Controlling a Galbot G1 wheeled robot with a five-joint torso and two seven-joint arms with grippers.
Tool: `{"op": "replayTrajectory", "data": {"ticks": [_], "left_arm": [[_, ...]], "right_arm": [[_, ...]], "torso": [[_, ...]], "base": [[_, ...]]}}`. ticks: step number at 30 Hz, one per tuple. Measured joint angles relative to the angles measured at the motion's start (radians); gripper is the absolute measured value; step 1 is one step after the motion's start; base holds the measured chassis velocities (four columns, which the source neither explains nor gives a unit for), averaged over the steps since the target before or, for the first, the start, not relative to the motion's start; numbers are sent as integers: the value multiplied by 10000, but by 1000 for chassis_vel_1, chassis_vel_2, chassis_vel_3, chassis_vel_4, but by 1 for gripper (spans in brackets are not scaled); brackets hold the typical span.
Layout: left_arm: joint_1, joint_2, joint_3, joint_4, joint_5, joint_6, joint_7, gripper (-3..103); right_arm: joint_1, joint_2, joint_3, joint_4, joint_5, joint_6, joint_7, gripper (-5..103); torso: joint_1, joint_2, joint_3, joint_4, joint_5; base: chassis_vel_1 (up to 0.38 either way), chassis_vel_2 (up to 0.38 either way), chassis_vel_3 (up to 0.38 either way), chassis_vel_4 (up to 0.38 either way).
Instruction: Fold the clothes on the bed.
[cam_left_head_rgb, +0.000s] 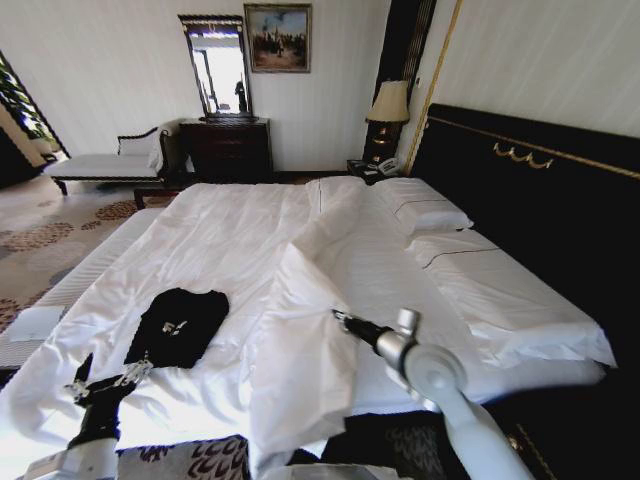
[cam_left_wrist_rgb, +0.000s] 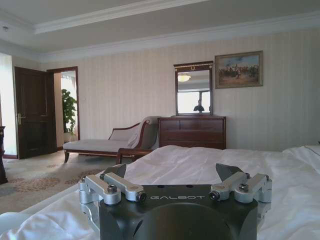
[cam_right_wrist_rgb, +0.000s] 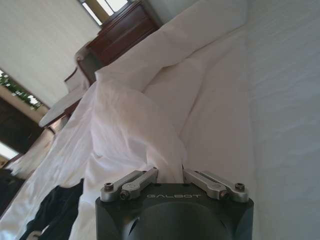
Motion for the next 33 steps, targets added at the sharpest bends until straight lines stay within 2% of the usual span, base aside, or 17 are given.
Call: {"op": "replayTrajectory", "data": {"ticks": [2,3,7,10,14,21,27,33], "left_arm": [[-34,4,81,-53,18,19,0,100],[-62,20,161,-92,28,35,-2,100],[-110,72,246,-98,28,44,-2,100],[-215,136,346,-56,-46,46,-3,100],[-299,162,462,66,-89,39,-5,100],[-408,210,583,312,-171,-26,-6,100],[-579,316,577,517,-323,-27,-7,100],[-699,414,618,706,-368,-4,-8,100]], "right_arm": [[-377,210,434,92,-254,65,-34,2],[-747,269,921,126,-677,183,-37,2],[-1142,62,1614,176,-940,317,107,2],[-1731,-373,2503,289,-950,426,746,2],[-2167,-434,3071,315,-921,430,1351,2],[-2508,-218,3724,-40,-1015,423,2413,2],[-2620,-8,4112,-1003,-1380,718,3241,2],[-2596,106,4080,-2592,-2078,1125,3388,2]], "torso": [[0,0,0,1,0],[0,0,0,2,-1],[0,0,0,1,-2],[0,0,0,0,0],[0,0,1,1,0],[0,0,1,1,-1],[0,0,1,1,-1],[1,-1,2,4,2]], "base": [[0,0,0,0],[0,0,0,0],[0,0,0,0],[0,0,0,0],[0,0,0,0],[0,0,0,0],[0,0,0,0],[0,0,0,0]]}}
